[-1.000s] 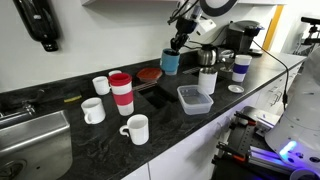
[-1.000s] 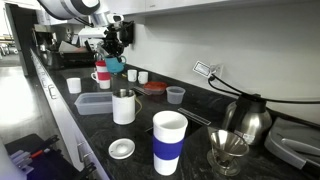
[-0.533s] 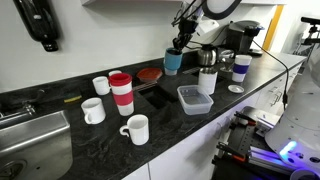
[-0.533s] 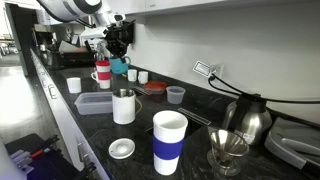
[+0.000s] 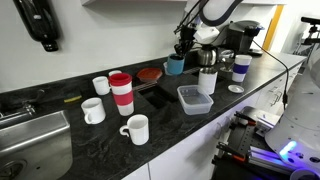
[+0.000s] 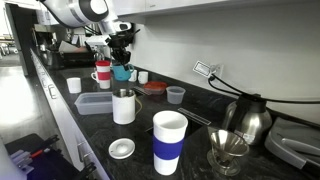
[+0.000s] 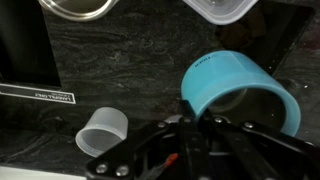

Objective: Move the blue thermos backwards

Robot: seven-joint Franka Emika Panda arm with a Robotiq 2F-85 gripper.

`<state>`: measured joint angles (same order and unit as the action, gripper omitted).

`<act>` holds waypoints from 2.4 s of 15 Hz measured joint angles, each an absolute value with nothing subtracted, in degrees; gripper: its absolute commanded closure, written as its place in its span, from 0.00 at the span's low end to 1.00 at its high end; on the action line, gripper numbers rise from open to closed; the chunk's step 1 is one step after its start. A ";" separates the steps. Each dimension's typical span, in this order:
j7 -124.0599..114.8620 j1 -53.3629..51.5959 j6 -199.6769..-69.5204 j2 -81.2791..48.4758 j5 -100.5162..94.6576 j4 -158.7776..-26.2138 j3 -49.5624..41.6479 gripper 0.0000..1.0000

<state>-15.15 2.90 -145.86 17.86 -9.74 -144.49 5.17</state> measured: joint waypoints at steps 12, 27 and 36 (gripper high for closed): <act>-32.05 7.47 -150.20 6.25 -16.48 -140.92 1.79 0.97; -36.71 5.82 -150.36 -0.56 -18.48 -138.77 0.64 0.97; -36.34 4.47 -150.34 -1.51 -18.18 -138.65 -0.16 0.34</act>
<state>-36.34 4.47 -150.34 -1.51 -18.18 -138.65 -0.16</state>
